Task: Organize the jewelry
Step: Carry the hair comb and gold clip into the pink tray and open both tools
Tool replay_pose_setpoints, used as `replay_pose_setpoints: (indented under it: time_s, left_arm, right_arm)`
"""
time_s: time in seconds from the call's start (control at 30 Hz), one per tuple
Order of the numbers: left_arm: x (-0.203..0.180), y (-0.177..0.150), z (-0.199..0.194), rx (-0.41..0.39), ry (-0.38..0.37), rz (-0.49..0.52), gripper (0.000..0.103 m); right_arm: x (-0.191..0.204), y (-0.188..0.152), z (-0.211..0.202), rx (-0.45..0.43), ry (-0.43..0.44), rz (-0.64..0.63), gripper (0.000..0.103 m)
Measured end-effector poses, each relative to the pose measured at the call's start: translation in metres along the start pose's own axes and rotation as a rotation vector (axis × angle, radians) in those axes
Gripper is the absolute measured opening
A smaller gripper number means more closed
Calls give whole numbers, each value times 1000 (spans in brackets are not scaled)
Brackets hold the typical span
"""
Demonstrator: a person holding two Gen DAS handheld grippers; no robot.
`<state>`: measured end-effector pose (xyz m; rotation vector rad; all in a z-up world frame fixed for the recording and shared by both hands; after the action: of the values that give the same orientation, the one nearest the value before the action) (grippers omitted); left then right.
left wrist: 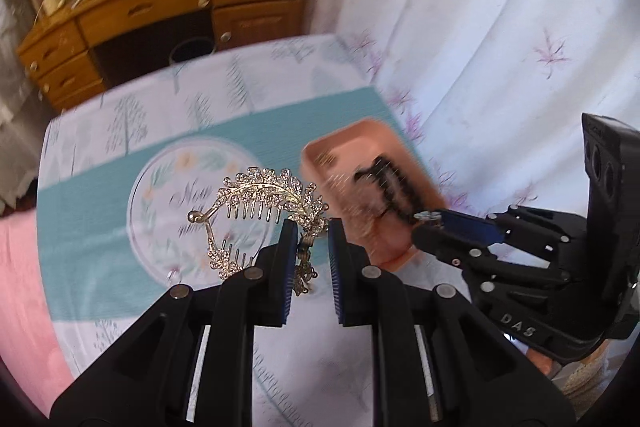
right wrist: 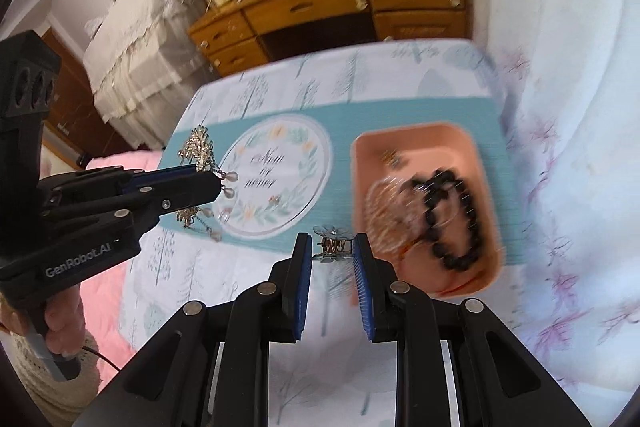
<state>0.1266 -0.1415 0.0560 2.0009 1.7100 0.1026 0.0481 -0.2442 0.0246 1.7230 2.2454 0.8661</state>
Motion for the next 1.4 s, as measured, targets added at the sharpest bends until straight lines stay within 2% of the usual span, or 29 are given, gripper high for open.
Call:
replay_pose_setpoints:
  time_s: [0.2, 0.47, 0.63, 0.93, 1.03, 1.17, 1.4]
  left_arm:
    - [-46, 37, 16, -10, -36, -8, 13]
    - [-72, 60, 85, 56, -34, -48, 13]
    - [-74, 55, 129, 126, -60, -53, 13]
    - [-75, 33, 187, 218, -41, -41, 13]
    - [-75, 31, 195, 225, -38, -40, 13]
    - [-74, 29, 199, 233, -19, -25, 13]
    - [-67, 24, 185, 244, -11, -23, 13]
  right_arm:
    - [-45, 10, -12, -9, -39, 37, 21]
    - [-94, 7, 28, 46, -21, 119, 21]
    - [-108, -6, 55, 93, 9, 138, 21]
    - [-112, -36, 91, 164, 26, 137, 21]
    - [-115, -43, 96, 185, 32, 140, 22]
    - [-116, -50, 88, 169, 26, 144, 40]
    - [-115, -48, 75, 141, 14, 150, 40]
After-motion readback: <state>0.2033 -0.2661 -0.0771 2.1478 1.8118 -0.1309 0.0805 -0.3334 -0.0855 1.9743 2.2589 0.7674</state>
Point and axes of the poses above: each gripper's, at about its wrist camera, not at the fingertips, and z roughly the way its jaws point, x to its left, y to its top, the point moved 7 cm from there along z, roughly the way its jaws point, and after that the axes turned 14 degrees about -z, right-handed, at the moved point
